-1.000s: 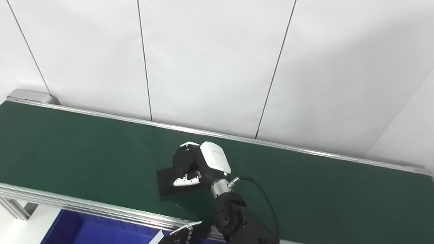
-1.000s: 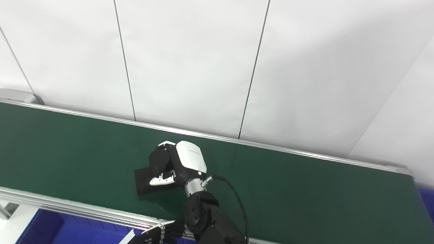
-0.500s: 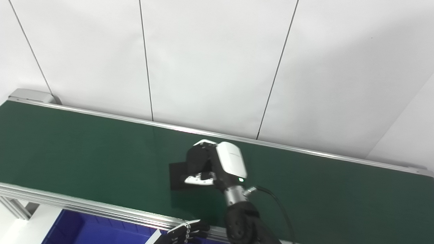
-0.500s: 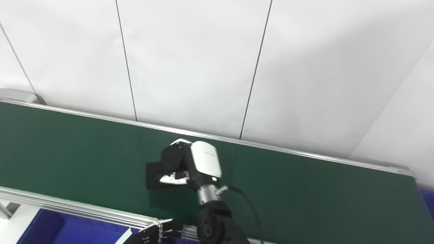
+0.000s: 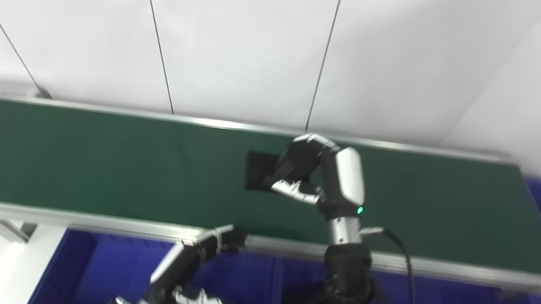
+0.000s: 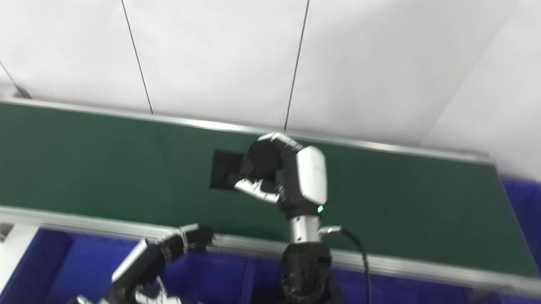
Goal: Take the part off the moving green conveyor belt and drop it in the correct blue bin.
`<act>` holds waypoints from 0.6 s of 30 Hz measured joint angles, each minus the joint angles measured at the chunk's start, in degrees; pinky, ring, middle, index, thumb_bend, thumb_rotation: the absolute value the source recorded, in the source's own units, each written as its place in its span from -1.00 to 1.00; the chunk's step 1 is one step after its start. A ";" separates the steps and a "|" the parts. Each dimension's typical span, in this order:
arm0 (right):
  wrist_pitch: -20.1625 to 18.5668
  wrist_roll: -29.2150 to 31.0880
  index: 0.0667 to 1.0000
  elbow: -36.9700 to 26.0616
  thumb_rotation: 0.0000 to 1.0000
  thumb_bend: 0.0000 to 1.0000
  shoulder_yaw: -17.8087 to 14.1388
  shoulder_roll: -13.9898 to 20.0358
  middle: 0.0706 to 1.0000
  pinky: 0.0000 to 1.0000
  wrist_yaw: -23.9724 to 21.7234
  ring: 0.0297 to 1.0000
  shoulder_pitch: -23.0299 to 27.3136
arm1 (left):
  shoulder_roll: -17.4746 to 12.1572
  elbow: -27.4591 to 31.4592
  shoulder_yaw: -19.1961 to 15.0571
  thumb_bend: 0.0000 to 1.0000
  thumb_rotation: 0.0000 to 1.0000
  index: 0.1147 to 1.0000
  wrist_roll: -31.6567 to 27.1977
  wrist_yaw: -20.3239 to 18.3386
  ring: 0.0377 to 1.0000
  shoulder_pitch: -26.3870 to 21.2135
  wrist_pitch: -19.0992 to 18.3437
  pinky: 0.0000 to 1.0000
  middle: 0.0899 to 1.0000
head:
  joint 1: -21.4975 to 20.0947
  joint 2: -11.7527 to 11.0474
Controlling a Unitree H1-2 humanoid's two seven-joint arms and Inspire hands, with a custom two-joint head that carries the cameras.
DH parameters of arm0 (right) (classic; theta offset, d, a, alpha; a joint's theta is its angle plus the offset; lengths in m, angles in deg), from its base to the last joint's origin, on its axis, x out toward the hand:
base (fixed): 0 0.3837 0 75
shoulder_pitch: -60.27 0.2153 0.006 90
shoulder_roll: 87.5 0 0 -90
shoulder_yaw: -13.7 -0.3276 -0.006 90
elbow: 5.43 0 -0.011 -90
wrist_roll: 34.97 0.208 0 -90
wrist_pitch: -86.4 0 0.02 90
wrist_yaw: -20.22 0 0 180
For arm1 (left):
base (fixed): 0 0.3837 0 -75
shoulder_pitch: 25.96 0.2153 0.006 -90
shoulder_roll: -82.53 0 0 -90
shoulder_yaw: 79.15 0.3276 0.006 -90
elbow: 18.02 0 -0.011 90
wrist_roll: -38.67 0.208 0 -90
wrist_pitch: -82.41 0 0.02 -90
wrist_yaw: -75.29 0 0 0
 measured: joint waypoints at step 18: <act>-3.84 -1.66 0.08 -17.45 -1.00 0.00 -8.25 2.72 -0.09 -0.28 -8.29 -0.27 -26.65 | -2.91 6.80 -1.09 0.73 -0.64 0.58 -2.98 -1.51 0.60 0.51 -5.78 0.52 0.62 | -3.25 6.68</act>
